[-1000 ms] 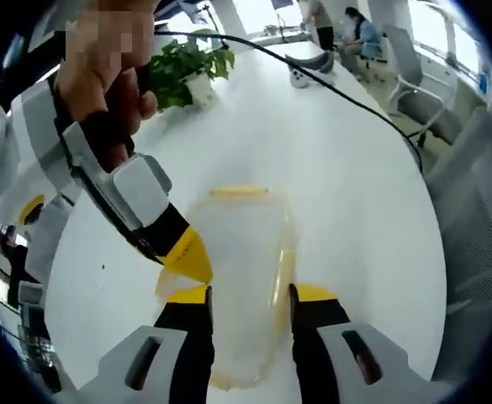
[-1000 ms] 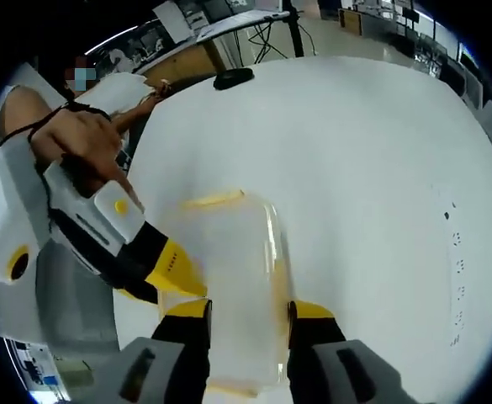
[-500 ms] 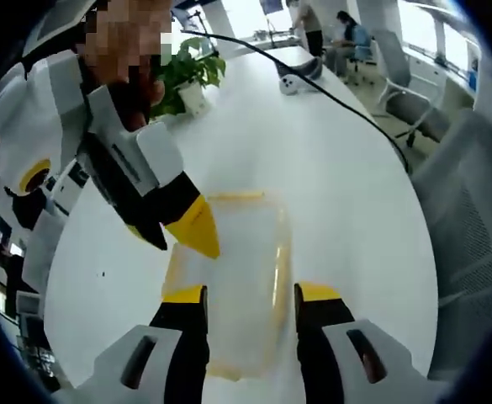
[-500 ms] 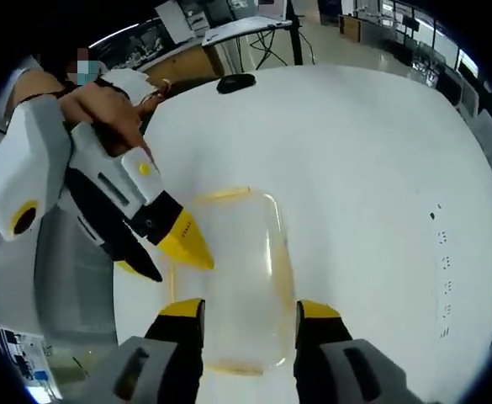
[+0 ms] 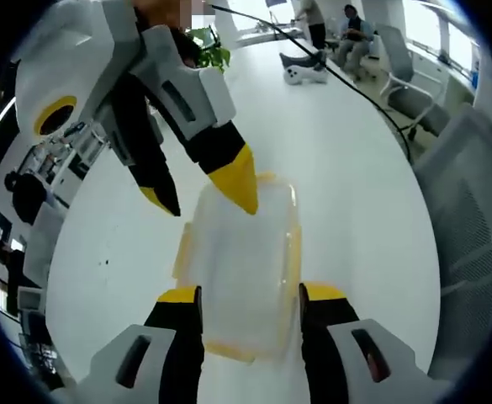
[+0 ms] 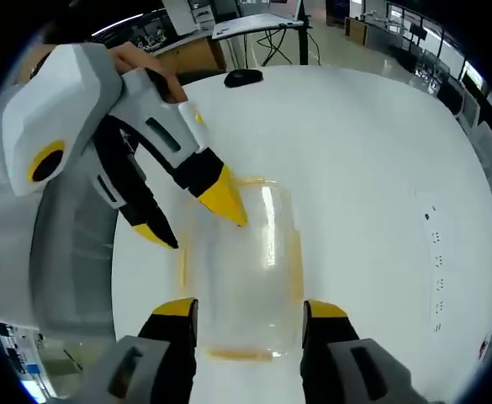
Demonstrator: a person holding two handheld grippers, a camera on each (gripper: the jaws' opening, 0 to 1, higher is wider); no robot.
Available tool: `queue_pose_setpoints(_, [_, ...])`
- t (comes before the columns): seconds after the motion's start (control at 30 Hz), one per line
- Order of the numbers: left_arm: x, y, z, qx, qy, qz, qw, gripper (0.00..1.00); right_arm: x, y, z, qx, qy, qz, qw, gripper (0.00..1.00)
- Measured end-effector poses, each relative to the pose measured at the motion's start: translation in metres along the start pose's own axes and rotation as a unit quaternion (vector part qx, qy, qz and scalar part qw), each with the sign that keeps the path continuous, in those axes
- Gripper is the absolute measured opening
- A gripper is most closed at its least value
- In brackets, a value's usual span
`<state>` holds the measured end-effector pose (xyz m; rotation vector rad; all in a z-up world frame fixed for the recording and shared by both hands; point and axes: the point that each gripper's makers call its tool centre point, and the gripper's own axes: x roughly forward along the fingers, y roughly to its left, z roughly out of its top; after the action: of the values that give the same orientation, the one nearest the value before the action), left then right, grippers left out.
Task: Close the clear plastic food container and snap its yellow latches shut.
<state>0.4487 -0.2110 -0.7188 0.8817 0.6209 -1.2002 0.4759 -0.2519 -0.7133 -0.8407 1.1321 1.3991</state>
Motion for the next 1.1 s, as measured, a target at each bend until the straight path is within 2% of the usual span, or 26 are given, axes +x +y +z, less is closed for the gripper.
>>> queue_pose_setpoints(0.27, [-0.002,0.007,-0.009,0.007,0.016,-0.005,0.9998,0.49,0.005,0.007,-0.009,-0.005,0.005,-0.011,0.9999,0.55])
queue_pose_setpoints(0.4, [-0.002,0.011,-0.015,-0.005,0.021,-0.009,0.9997,0.59,0.005,0.009,-0.013,-0.008,0.001,-0.020,0.9998,0.57])
queue_pose_setpoints(0.53, [-0.001,0.015,-0.021,-0.001,0.030,-0.010,0.9995,0.62,0.005,0.013,-0.017,-0.011,-0.001,-0.027,0.9996,0.62])
queue_pose_setpoints(0.63, [0.001,0.013,-0.023,-0.001,0.029,-0.020,0.9994,0.70,0.007,0.015,-0.021,-0.015,0.001,-0.033,0.9993,0.65])
queue_pose_setpoints(0.7, [0.003,0.013,-0.027,0.002,0.040,-0.024,0.9989,0.73,0.010,0.014,-0.024,-0.022,0.004,-0.043,0.9988,0.69])
queue_pose_setpoints(0.8, [0.008,0.013,-0.031,0.006,0.047,-0.029,0.9985,0.74,0.014,0.014,-0.028,-0.039,0.011,-0.059,0.9974,0.73])
queue_pose_setpoints(1.1, [0.017,0.015,-0.034,0.029,0.066,-0.027,0.9970,0.74,0.023,0.011,-0.033,-0.038,0.003,-0.083,0.9958,0.72])
